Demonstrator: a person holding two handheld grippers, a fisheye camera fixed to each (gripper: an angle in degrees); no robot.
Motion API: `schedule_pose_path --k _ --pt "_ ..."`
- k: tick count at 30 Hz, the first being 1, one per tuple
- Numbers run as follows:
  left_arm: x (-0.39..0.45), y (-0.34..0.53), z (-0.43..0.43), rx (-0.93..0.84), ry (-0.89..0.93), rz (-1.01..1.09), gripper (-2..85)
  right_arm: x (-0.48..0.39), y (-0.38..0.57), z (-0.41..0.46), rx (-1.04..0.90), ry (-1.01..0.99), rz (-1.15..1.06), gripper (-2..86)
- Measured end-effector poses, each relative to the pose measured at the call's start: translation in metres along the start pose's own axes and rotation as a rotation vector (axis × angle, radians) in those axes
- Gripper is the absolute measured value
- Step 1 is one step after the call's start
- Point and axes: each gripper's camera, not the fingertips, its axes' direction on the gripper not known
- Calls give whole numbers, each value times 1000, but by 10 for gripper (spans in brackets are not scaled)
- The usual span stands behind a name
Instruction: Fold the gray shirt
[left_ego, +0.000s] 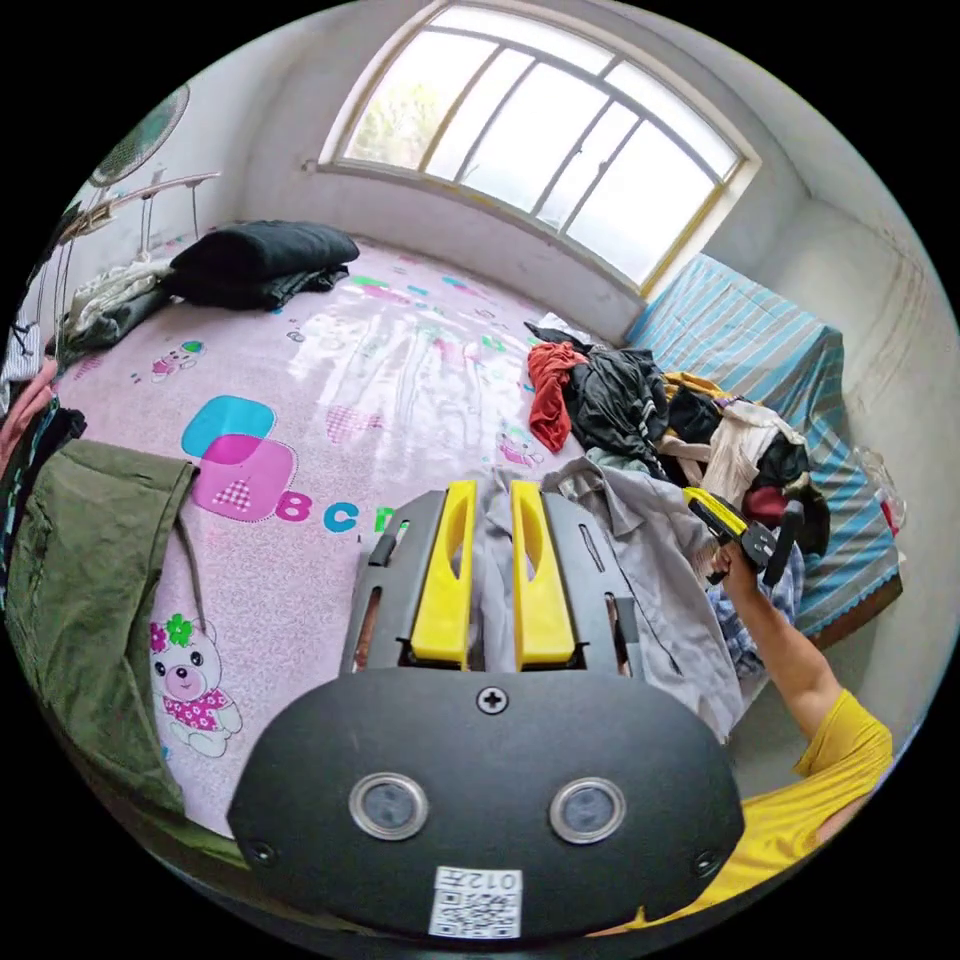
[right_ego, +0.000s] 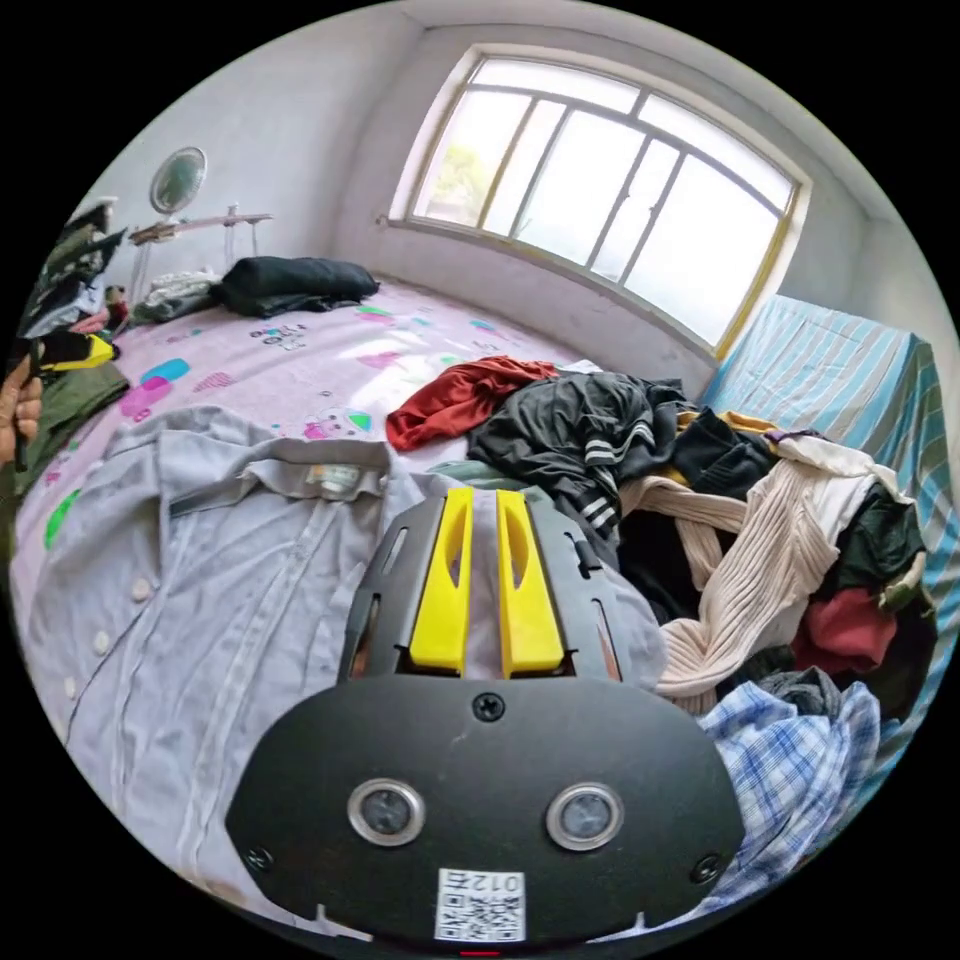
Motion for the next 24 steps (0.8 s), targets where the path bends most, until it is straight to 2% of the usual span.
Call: schedule_pose_path --k 4,7,10,15,17,24 --pt "55 54 -12 -139 19 161 54 -9 45 -41 -21 -270 -7 23" --pt "106 113 -12 -245 -6 267 70 -30 90 -71 -56 -388 -68 23" --pt "153 172 -1 -332 -37 366 94 -50 135 -95 -70 -429 -121 22" --pt "200 237 37 -436 -216 401 126 -62 181 -110 -102 -482 -136 19" --pt "209 250 46 -449 -309 405 130 -60 191 -115 -90 -490 -117 18" --pt "230 282 57 -418 -393 424 119 -63 215 -122 -22 -579 -55 10"
